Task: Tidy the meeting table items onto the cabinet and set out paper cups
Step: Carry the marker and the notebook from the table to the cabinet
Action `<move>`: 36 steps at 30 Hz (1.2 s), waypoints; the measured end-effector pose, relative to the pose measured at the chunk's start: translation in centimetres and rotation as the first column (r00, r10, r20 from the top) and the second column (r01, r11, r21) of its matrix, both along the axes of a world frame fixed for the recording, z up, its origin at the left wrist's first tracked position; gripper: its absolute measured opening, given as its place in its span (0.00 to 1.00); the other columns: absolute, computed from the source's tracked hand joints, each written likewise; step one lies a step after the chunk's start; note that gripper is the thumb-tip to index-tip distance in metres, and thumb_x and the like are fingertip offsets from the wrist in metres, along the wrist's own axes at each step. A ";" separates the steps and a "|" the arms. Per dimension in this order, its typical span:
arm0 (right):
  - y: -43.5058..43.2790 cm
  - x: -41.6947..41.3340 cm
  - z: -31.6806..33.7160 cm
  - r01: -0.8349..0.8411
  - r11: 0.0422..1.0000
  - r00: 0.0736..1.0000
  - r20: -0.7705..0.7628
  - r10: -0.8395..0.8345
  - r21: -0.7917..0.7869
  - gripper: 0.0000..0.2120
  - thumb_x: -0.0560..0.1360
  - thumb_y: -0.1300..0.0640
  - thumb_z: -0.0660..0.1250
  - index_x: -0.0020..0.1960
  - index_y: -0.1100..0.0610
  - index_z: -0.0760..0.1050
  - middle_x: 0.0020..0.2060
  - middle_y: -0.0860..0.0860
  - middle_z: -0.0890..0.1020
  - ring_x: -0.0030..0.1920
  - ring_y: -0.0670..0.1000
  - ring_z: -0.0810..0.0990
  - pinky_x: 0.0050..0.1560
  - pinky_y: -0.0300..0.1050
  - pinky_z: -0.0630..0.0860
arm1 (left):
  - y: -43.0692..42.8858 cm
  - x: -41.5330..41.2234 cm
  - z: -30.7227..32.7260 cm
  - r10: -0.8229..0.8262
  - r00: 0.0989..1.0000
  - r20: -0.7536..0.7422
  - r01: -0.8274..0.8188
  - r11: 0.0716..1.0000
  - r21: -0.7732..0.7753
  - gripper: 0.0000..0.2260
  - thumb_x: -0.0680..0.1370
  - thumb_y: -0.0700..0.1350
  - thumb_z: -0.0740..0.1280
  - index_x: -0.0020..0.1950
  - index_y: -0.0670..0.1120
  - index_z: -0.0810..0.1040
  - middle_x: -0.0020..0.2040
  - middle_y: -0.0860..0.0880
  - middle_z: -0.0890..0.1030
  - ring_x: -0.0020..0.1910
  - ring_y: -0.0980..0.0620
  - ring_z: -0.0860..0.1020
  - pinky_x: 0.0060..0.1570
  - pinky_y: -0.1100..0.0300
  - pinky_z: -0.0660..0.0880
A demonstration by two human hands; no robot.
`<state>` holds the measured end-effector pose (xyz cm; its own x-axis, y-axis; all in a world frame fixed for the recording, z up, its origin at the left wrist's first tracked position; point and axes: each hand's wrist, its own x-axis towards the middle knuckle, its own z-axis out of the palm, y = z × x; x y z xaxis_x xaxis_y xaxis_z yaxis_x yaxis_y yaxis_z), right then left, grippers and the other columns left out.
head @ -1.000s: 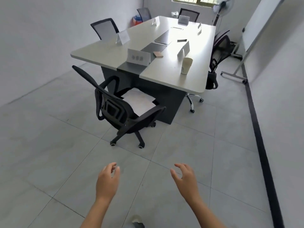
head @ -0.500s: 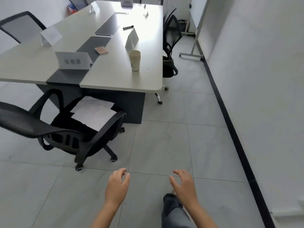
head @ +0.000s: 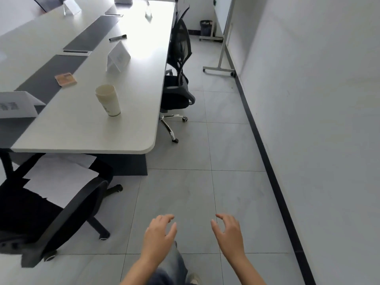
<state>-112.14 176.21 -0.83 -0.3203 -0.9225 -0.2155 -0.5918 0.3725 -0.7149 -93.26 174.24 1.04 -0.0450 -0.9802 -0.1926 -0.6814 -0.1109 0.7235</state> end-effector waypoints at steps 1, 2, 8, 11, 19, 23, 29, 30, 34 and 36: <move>-1.6 -0.3 -0.3 -0.009 1.000 1.000 -0.001 0.009 0.004 0.14 0.75 0.53 0.63 0.59 0.58 0.73 0.57 0.52 0.77 0.60 0.50 0.70 0.59 0.38 0.65 | -1.7 0.2 -0.2 0.047 0.999 -0.004 -0.047 0.999 0.009 0.14 0.76 0.49 0.61 0.58 0.44 0.75 0.52 0.50 0.77 0.55 0.51 0.74 0.57 0.58 0.70; -3.4 -0.5 -0.4 -0.015 1.000 1.000 -0.002 0.015 0.003 0.14 0.75 0.53 0.63 0.59 0.57 0.73 0.57 0.52 0.77 0.60 0.50 0.70 0.59 0.38 0.65 | -3.4 0.5 -0.5 0.091 0.996 -0.013 -0.090 0.996 0.021 0.13 0.76 0.47 0.62 0.58 0.44 0.75 0.51 0.50 0.77 0.54 0.50 0.74 0.56 0.57 0.70; -15.5 -1.2 0.0 -0.078 0.997 0.996 -0.051 0.077 -0.028 0.14 0.75 0.53 0.63 0.59 0.57 0.73 0.57 0.50 0.76 0.60 0.49 0.69 0.58 0.37 0.63 | -16.9 1.2 -0.5 0.239 0.966 -0.101 -0.238 0.971 0.018 0.11 0.77 0.42 0.62 0.58 0.40 0.75 0.48 0.48 0.76 0.52 0.48 0.74 0.52 0.57 0.70; -21.1 -1.0 0.7 -0.070 0.997 0.996 -0.051 0.068 -0.028 0.14 0.75 0.53 0.63 0.59 0.57 0.73 0.56 0.50 0.77 0.59 0.49 0.70 0.56 0.36 0.63 | -23.9 1.1 1.1 0.228 0.964 -0.136 -0.235 0.971 -0.039 0.10 0.77 0.41 0.62 0.57 0.41 0.75 0.49 0.48 0.77 0.51 0.47 0.75 0.53 0.55 0.71; -31.3 0.0 1.5 -0.151 0.988 0.987 -0.057 0.151 -0.003 0.14 0.75 0.52 0.63 0.59 0.56 0.73 0.54 0.47 0.75 0.55 0.45 0.68 0.56 0.33 0.61 | -34.0 -0.7 1.8 0.153 0.980 -0.129 -0.162 0.985 -0.061 0.10 0.76 0.40 0.63 0.56 0.40 0.76 0.49 0.48 0.78 0.51 0.49 0.75 0.53 0.59 0.70; -36.0 -1.5 1.3 -0.093 0.995 0.995 -0.029 0.094 0.033 0.30 0.66 0.38 0.55 0.56 0.58 0.75 0.50 0.47 0.75 0.53 0.46 0.69 0.56 0.36 0.63 | -37.9 -1.5 1.0 0.186 0.977 -0.107 -0.192 0.980 -0.047 0.09 0.76 0.39 0.63 0.55 0.40 0.77 0.48 0.49 0.77 0.51 0.48 0.74 0.52 0.61 0.68; -47.2 -3.8 0.1 -0.295 0.955 0.954 -0.042 0.296 0.009 0.14 0.75 0.55 0.64 0.58 0.58 0.73 0.54 0.50 0.77 0.59 0.50 0.71 0.57 0.35 0.62 | -45.8 -2.7 0.2 0.398 0.914 -0.080 -0.405 0.910 -0.093 0.08 0.76 0.39 0.63 0.54 0.41 0.77 0.48 0.48 0.78 0.52 0.47 0.74 0.51 0.60 0.67; -49.4 -4.4 0.1 -0.340 0.940 0.939 -0.053 0.340 0.004 0.14 0.75 0.54 0.63 0.59 0.58 0.73 0.56 0.50 0.77 0.59 0.49 0.71 0.57 0.35 0.62 | -47.1 -3.1 0.0 0.439 0.896 -0.069 -0.444 0.892 -0.090 0.08 0.76 0.39 0.63 0.53 0.41 0.77 0.49 0.46 0.79 0.52 0.46 0.74 0.51 0.59 0.67; -57.6 -7.1 1.4 -0.455 0.889 0.890 -0.073 0.451 -0.055 0.14 0.76 0.54 0.62 0.60 0.57 0.72 0.57 0.51 0.76 0.59 0.47 0.70 0.59 0.35 0.62 | -51.9 -5.3 -0.3 0.596 0.803 -0.022 -0.595 0.798 -0.093 0.08 0.75 0.38 0.64 0.52 0.40 0.78 0.50 0.43 0.80 0.53 0.44 0.73 0.53 0.54 0.68; -60.9 -8.3 1.9 -0.487 0.869 0.873 -0.082 0.481 -0.084 0.14 0.76 0.54 0.63 0.60 0.57 0.73 0.56 0.51 0.76 0.56 0.44 0.68 0.58 0.34 0.61 | -53.9 -6.4 -0.4 0.663 0.749 0.017 -0.658 0.746 -0.098 0.08 0.75 0.37 0.64 0.52 0.39 0.79 0.51 0.41 0.80 0.53 0.42 0.73 0.53 0.52 0.68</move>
<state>-120.47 115.32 1.10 0.1628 -0.9805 -0.1098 -0.7202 -0.0420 -0.6925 -99.63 120.33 0.64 0.6265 -0.7734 -0.0967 -0.4933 -0.4894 0.7191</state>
